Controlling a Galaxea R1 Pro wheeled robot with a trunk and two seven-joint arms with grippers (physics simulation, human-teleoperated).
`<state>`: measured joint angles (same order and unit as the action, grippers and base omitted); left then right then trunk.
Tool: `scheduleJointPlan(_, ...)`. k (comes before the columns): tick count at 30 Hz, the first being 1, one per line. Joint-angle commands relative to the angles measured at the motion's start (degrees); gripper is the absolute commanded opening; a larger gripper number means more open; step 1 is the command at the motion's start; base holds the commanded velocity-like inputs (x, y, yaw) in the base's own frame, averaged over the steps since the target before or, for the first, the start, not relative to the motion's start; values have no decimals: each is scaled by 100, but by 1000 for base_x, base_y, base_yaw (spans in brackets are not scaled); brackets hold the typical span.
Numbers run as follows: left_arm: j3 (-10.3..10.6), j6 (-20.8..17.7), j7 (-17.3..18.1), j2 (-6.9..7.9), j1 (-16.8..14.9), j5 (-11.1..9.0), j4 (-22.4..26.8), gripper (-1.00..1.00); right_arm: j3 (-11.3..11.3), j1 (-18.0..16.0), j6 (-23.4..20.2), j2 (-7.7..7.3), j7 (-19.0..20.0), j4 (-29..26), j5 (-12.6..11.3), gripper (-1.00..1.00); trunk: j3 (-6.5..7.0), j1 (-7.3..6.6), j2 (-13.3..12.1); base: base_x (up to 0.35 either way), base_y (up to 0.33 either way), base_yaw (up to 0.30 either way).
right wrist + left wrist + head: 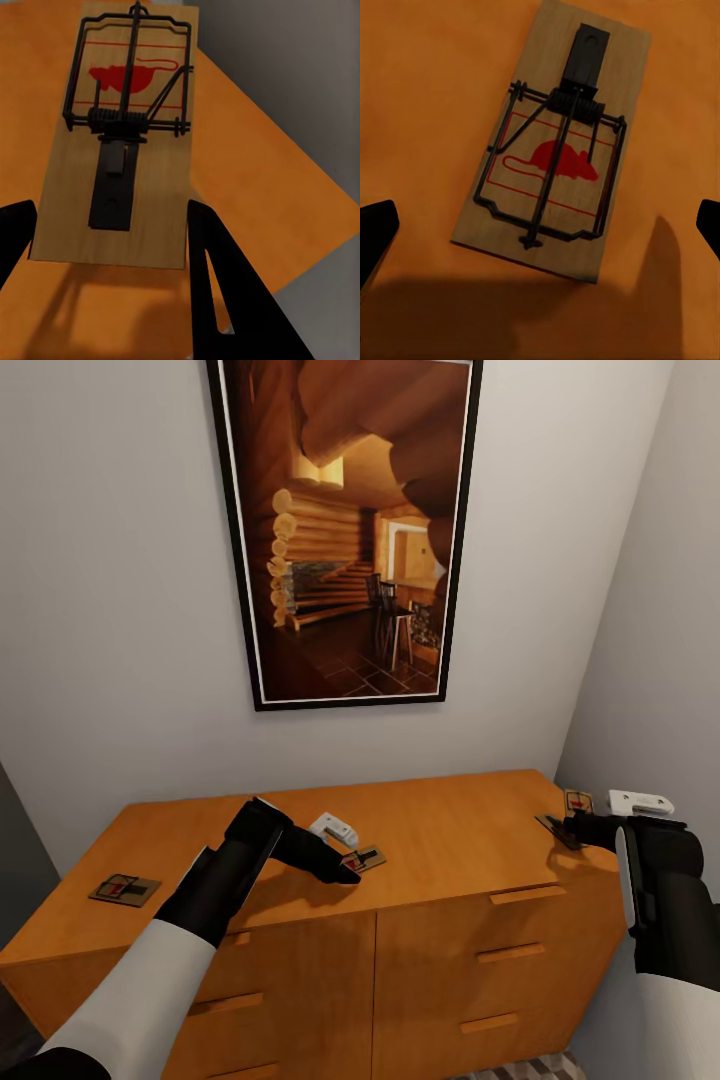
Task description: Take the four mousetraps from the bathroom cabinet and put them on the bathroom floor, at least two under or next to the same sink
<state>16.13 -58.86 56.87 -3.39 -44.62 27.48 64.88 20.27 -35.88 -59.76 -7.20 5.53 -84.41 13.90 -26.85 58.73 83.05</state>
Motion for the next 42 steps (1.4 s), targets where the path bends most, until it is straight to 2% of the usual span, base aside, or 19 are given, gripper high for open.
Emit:
scheduleJointPlan(1,-2,-1,51,2,-3,200,-81,100,4,-4,-24,0,54,-5,45,-100,-8,0,3,0,0,0)
scheduleJointPlan(42,-6,-4,61,23,-3,229,-80,100,-5,-1,-24,0,54,-5,51,-100,-8,0,3,0,0,0)
